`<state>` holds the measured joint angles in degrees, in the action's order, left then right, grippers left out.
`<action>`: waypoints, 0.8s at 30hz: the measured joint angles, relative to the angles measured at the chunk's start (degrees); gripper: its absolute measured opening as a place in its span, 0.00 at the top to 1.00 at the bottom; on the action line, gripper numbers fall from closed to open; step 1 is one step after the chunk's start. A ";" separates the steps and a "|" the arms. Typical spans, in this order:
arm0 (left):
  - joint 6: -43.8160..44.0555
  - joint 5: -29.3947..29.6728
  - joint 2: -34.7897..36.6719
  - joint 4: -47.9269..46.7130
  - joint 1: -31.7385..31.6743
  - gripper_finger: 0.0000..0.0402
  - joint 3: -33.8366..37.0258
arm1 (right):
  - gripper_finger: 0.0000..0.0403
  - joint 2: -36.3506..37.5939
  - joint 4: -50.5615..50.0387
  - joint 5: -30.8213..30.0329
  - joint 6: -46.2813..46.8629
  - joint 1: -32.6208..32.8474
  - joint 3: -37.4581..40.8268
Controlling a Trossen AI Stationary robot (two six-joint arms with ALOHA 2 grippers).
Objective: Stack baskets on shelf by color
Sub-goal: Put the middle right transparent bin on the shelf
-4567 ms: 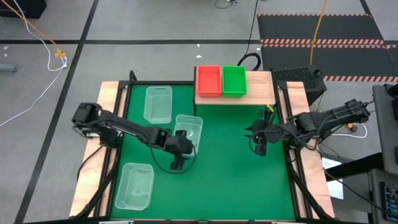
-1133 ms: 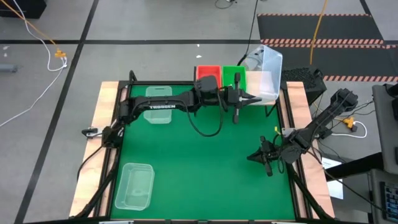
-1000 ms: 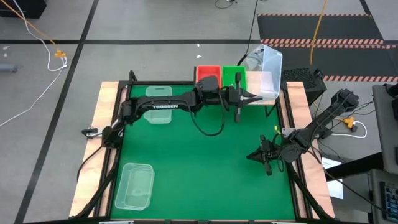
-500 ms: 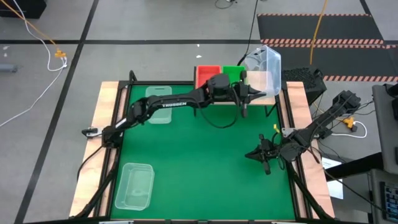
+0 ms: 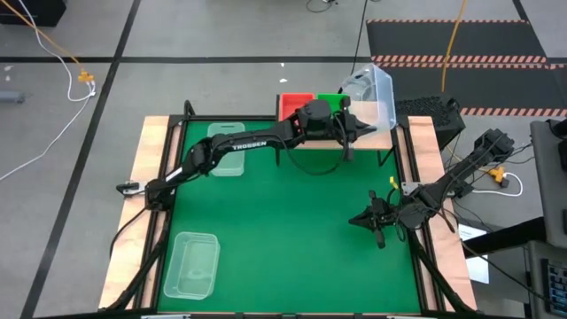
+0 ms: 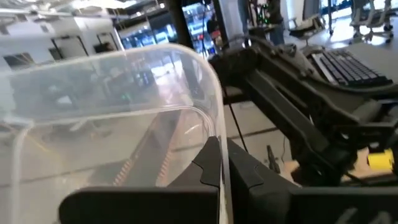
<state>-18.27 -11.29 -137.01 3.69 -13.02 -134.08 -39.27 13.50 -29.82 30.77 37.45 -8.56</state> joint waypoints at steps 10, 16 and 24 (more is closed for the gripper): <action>-2.23 -0.07 0.02 -3.91 0.13 1.00 0.02 | 1.00 -0.02 -0.02 -0.14 0.00 0.00 0.00; -4.80 0.02 0.02 -3.96 0.95 1.00 0.04 | 1.00 -0.04 -0.11 -0.57 -1.15 0.00 0.00; -14.81 9.67 3.45 -13.52 6.18 1.00 0.07 | 1.00 0.01 -0.14 -4.82 -5.12 0.00 0.00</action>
<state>-33.08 -1.62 -133.56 -9.83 -6.84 -134.02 -39.26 13.35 -34.64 25.64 37.45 -8.56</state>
